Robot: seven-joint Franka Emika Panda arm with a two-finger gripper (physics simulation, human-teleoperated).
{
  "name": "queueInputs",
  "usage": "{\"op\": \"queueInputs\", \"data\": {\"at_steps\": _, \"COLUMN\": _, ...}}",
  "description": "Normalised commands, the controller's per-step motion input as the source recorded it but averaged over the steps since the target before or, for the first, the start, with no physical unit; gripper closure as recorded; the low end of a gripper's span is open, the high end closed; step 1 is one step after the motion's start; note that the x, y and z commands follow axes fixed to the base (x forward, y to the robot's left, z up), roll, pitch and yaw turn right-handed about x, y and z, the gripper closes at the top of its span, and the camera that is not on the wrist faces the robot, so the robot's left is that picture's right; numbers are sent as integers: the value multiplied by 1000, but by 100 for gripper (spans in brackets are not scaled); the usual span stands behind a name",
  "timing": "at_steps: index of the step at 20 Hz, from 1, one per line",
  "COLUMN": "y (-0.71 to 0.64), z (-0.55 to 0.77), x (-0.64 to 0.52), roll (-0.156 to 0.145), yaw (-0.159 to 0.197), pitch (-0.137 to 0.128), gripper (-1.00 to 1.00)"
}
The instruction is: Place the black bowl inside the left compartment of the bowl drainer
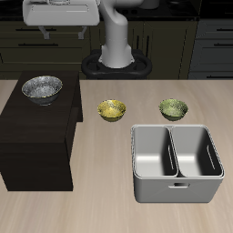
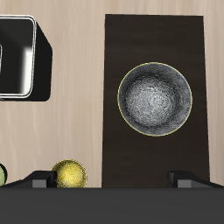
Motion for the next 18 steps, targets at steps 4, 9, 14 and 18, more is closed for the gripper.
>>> {"op": "queueInputs", "data": {"at_steps": 4, "y": -47, "z": 11, "x": 150, "roll": -18, "yaw": 3, "pitch": -1, "gripper": -100}}
{"op": "queueInputs", "data": {"at_steps": 9, "y": -91, "z": 16, "x": 216, "roll": -15, "yaw": 10, "pitch": -5, "gripper": -100}}
{"op": "queueInputs", "data": {"at_steps": 14, "y": -109, "z": 99, "x": 150, "roll": -28, "yaw": -19, "pitch": -13, "gripper": -100}}
{"op": "queueInputs", "data": {"at_steps": 18, "y": -71, "z": 80, "x": 132, "roll": -11, "yaw": 0, "pitch": -20, "gripper": -100}}
